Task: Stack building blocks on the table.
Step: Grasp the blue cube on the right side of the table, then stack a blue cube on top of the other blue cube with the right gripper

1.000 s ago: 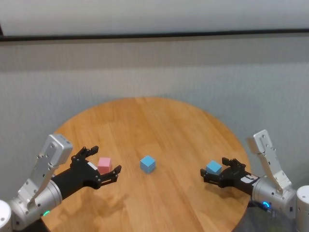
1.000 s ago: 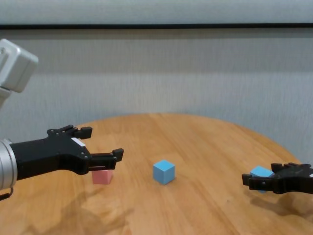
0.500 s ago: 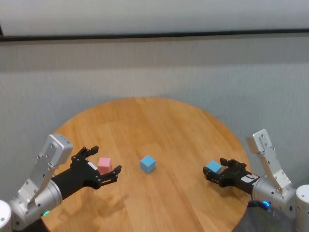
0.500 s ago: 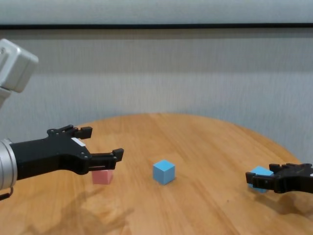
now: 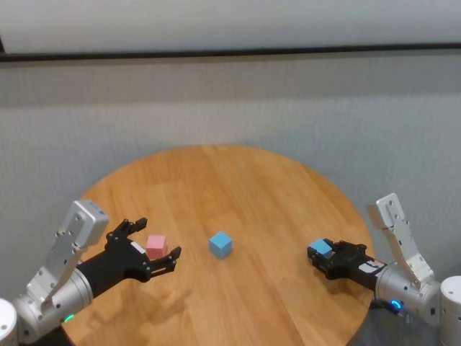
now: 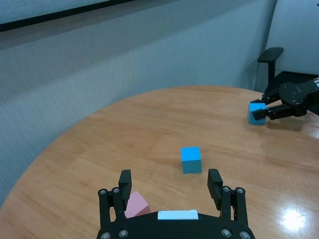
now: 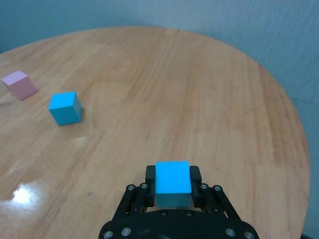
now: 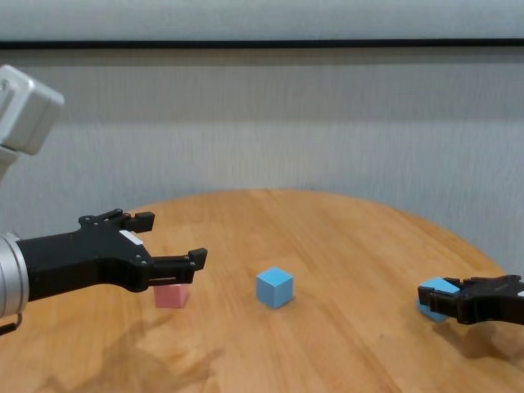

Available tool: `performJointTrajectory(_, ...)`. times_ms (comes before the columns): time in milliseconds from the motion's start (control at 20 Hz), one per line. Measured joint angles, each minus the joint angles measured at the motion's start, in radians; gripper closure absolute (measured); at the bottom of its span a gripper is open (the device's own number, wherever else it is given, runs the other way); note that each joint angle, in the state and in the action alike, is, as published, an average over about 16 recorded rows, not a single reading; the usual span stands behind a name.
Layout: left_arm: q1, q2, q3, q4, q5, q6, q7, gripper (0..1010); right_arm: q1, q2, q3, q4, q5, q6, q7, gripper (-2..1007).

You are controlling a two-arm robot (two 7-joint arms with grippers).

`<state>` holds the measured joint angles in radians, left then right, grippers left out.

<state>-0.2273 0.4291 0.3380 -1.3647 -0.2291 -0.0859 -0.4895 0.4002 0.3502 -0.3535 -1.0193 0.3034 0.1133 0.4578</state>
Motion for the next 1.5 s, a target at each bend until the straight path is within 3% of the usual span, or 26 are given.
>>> performJointTrajectory(350,0.0,0.0,0.0,0.0,0.0,0.0,0.0,8,0.0,-0.002,0.002,-0.01,0.0,-0.012,0.007,622)
performJointTrajectory(900,0.0,0.0,0.0,0.0,0.0,0.0,0.0,8,0.0,-0.008,-0.001,-0.077,0.008,-0.042,0.019,635)
performJointTrajectory(1200,0.0,0.0,0.0,0.0,0.0,0.0,0.0,8,0.008,-0.027,-0.017,-0.12,0.019,-0.042,0.022,635)
performJointTrajectory(1500,0.0,0.0,0.0,0.0,0.0,0.0,0.0,8,0.025,-0.057,-0.048,-0.138,0.023,-0.039,0.021,635)
